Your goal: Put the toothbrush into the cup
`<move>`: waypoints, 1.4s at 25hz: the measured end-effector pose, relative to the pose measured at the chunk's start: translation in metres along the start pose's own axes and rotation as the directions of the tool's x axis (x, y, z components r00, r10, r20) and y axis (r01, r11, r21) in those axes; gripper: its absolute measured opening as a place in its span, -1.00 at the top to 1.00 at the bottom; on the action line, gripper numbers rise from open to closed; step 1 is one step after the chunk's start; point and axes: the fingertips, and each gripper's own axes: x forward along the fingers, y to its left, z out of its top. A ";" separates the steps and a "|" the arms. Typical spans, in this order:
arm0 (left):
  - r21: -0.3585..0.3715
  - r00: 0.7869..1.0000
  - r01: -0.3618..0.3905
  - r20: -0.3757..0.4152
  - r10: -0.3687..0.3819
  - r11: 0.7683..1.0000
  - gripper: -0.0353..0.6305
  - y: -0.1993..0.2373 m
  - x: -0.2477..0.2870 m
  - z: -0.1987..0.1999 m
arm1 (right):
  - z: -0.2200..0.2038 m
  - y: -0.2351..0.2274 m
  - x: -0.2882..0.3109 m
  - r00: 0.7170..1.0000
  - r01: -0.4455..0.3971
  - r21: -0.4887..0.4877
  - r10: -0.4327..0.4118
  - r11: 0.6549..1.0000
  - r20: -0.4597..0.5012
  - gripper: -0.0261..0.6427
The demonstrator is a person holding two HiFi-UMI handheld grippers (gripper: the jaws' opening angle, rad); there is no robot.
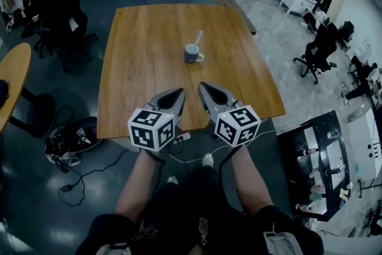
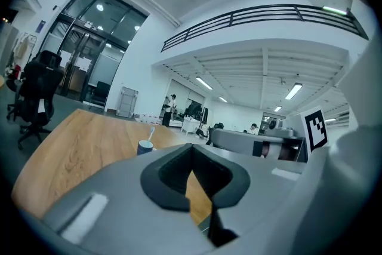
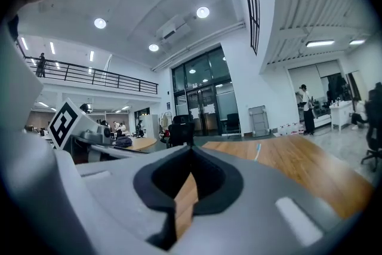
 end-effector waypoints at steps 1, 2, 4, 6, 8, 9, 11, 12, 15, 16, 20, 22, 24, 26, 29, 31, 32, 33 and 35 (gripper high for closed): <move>-0.005 1.000 0.009 0.001 -0.009 1.000 0.87 -0.005 -0.003 -0.001 | 0.004 0.004 -0.006 1.000 -0.001 -0.004 0.001 1.000 0.010 0.92; -0.005 1.000 0.017 0.002 -0.017 1.000 0.87 -0.010 -0.005 -0.001 | 0.009 0.007 -0.011 1.000 -0.003 -0.008 0.003 1.000 0.021 0.92; 0.001 1.000 0.026 0.004 -0.026 1.000 0.87 -0.021 -0.008 0.000 | 0.018 0.011 -0.020 0.999 -0.008 -0.012 0.009 1.000 0.041 0.92; 0.006 1.000 0.027 0.004 -0.027 1.000 0.87 -0.032 -0.011 0.002 | 0.024 0.015 -0.029 0.998 -0.018 -0.011 0.019 1.000 0.057 0.92; 0.012 1.000 0.026 0.006 -0.026 1.000 0.87 -0.042 -0.012 0.004 | 0.029 0.017 -0.037 0.997 -0.029 -0.006 0.030 1.000 0.072 0.92; 0.016 1.000 0.023 0.009 -0.023 1.000 0.87 -0.046 -0.013 0.005 | 0.031 0.018 -0.041 0.996 -0.035 -0.003 0.035 0.999 0.078 0.92; 0.022 1.000 0.014 0.022 -0.015 1.000 0.87 -0.056 -0.013 0.010 | 0.035 0.017 -0.049 0.995 -0.046 0.002 0.045 0.999 0.089 0.92; 0.026 0.999 0.010 0.030 -0.011 1.000 0.87 -0.061 -0.013 0.012 | 0.038 0.015 -0.054 0.994 -0.052 0.004 0.051 0.999 0.095 0.92; 0.032 0.999 -0.004 0.051 0.002 0.999 0.87 -0.075 -0.006 0.020 | 0.045 0.008 -0.065 0.992 -0.072 -0.003 0.072 0.997 0.103 0.92; 0.032 0.999 -0.008 0.053 0.007 0.999 0.87 -0.079 -0.003 0.021 | 0.047 0.006 -0.068 0.992 -0.078 -0.007 0.079 0.997 0.100 0.92; 0.031 0.999 -0.022 0.050 0.021 0.999 0.87 -0.095 0.008 0.021 | 0.048 -0.008 -0.082 0.991 -0.092 -0.001 0.092 0.996 0.099 0.92; 0.032 0.998 -0.031 0.052 0.029 0.999 0.87 -0.099 0.011 0.021 | 0.049 -0.013 -0.088 0.990 -0.098 0.005 0.097 0.995 0.102 0.92; 0.033 0.998 -0.038 0.053 0.036 0.999 0.87 -0.103 0.014 0.021 | 0.049 -0.018 -0.092 0.989 -0.105 0.014 0.103 0.994 0.104 0.92; 0.031 0.998 -0.043 0.053 0.042 0.999 0.87 -0.105 0.017 0.021 | 0.049 -0.021 -0.096 0.988 -0.114 0.022 0.111 0.993 0.105 0.92; 0.032 0.998 -0.047 0.049 0.046 0.998 0.87 -0.109 0.021 0.021 | 0.053 -0.025 -0.101 0.986 -0.125 0.025 0.122 0.992 0.114 0.92; 0.033 0.998 -0.047 0.044 0.046 0.998 0.87 -0.111 0.022 0.020 | 0.055 -0.026 -0.103 0.985 -0.128 0.026 0.124 0.991 0.118 0.91; 0.034 0.998 -0.047 0.042 0.046 0.998 0.87 -0.112 0.023 0.019 | 0.056 -0.026 -0.104 0.985 -0.129 0.027 0.124 0.991 0.120 0.92; 0.035 0.998 -0.048 0.042 0.046 0.998 0.87 -0.112 0.023 0.019 | 0.056 -0.027 -0.105 0.985 -0.130 0.027 0.126 0.991 0.122 0.92; 0.035 0.998 -0.050 0.045 0.049 0.998 0.87 -0.113 0.025 0.019 | 0.057 -0.028 -0.107 0.984 -0.132 0.025 0.128 0.991 0.126 0.92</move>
